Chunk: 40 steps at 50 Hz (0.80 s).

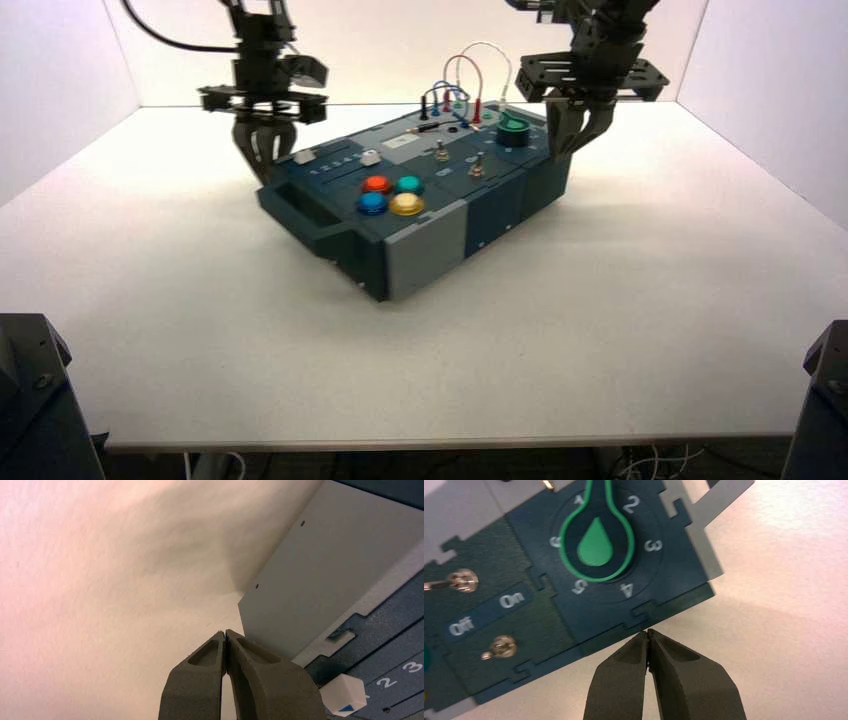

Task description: Move the box to the right.

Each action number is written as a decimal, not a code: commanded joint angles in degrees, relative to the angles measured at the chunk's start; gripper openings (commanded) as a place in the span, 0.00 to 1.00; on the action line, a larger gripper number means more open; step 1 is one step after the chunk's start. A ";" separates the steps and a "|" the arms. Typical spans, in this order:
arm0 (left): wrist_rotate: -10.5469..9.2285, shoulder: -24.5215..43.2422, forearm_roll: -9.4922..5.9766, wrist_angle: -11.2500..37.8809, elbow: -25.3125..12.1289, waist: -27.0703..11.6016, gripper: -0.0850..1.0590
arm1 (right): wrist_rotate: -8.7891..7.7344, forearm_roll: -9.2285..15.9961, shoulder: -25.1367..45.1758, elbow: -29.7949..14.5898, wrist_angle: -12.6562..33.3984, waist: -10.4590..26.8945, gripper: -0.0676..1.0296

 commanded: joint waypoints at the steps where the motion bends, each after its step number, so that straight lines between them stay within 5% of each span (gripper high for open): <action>1: -0.18 -0.26 -1.14 0.79 -3.96 -3.16 0.08 | 0.26 0.09 -2.11 -0.97 0.18 -0.70 0.04; 19: -0.09 1.58 -0.97 1.32 -6.86 -4.48 0.08 | 0.18 0.00 -2.11 0.18 0.44 -2.37 0.04; 32: -0.44 -0.97 3.25 1.23 -6.59 -0.44 0.08 | 0.00 0.00 -3.43 0.70 0.88 -2.81 0.04; 40: -0.18 -4.39 4.31 1.05 -6.59 3.52 0.08 | -0.18 -0.35 -6.24 0.88 1.05 -2.81 0.04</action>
